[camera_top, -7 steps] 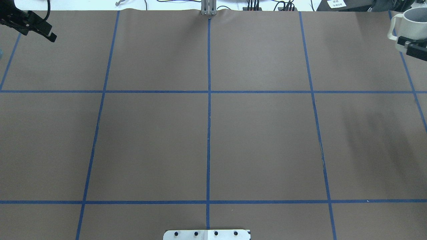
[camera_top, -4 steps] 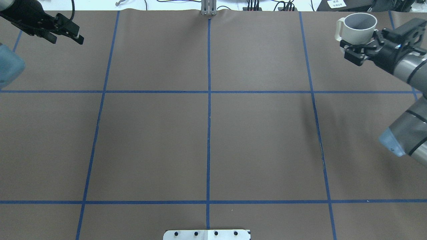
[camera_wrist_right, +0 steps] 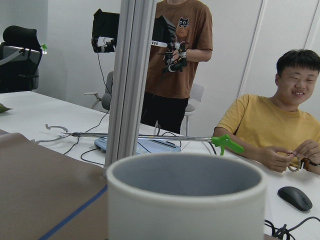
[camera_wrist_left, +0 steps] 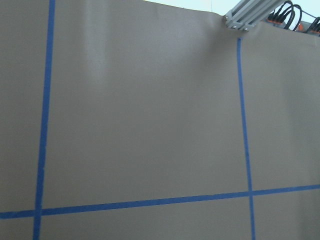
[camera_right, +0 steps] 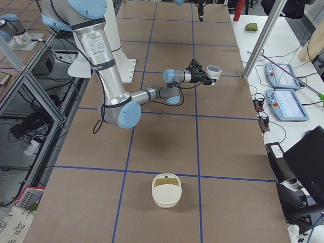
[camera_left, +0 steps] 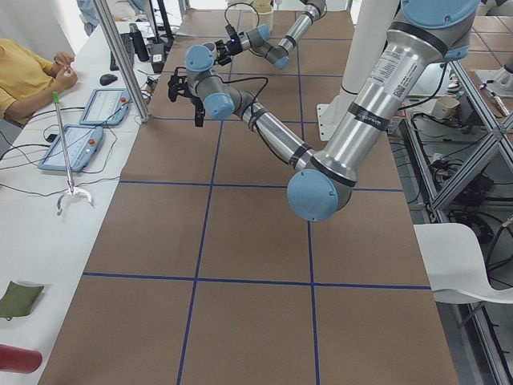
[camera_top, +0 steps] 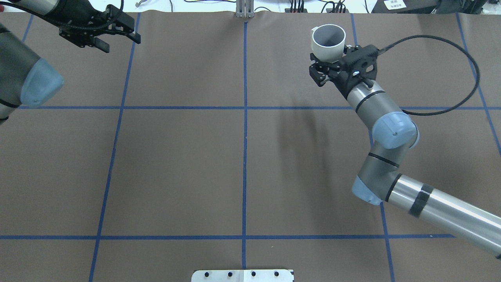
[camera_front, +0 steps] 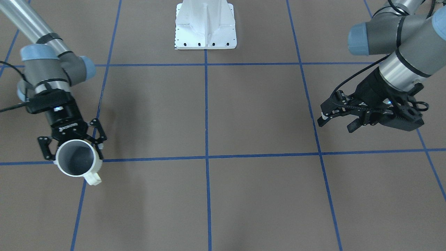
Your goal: Left arm hands cup to right arm to dump lemon
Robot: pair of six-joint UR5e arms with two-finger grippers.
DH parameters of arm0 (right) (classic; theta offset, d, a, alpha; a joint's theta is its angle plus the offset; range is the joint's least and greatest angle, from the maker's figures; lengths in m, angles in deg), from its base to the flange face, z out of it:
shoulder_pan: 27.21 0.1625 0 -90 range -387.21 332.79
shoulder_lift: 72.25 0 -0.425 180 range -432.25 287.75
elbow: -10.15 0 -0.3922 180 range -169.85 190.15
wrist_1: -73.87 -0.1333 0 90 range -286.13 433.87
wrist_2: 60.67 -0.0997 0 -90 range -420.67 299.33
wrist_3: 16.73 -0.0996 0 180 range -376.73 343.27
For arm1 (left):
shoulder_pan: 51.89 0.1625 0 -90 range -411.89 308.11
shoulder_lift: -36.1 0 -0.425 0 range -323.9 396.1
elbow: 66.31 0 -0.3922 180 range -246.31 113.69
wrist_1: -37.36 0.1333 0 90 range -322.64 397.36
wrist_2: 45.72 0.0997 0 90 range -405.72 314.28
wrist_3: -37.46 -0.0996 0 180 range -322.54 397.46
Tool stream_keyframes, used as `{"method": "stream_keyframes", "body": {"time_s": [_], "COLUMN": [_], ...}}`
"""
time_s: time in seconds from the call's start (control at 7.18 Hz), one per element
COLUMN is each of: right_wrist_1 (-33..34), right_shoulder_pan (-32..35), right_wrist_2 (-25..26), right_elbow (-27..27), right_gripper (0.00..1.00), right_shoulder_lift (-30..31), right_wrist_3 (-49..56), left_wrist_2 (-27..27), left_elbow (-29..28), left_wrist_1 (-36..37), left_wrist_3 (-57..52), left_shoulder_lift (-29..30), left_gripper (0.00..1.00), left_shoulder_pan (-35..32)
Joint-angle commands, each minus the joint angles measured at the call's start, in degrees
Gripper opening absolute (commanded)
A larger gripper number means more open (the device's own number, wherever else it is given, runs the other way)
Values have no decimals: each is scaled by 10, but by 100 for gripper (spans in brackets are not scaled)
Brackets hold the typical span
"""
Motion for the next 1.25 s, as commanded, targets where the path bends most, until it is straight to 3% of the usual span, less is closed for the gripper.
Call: {"method": "stream_keyframes", "body": {"time_s": [0.0,0.28,0.56,0.7,0.97,1.11], "right_wrist_1": [107,116,117,123,142,144], "right_shoulder_pan": [-19,-22,-26,-28,-42,-49], "right_wrist_2": [46,66,66,63,65,65], "right_elbow": [-21,-93,-100,-99,-96,-94], "right_gripper": [0,0,0,0,1,2], "right_shoulder_lift": [-91,-162,-172,-173,-187,-187], "right_wrist_3": [-1,-2,-1,2,168,175], "left_wrist_2": [8,9,11,16,79,88], "left_elbow": [-27,-118,-188,-190,-190,-190], "left_wrist_1": [-4,-4,-4,-5,-36,-37], "left_wrist_3": [69,127,150,168,231,249], "left_shoulder_lift": [56,148,204,209,221,228], "left_gripper": [100,100,100,100,100,98], "left_shoulder_pan": [21,24,27,42,74,78]}}
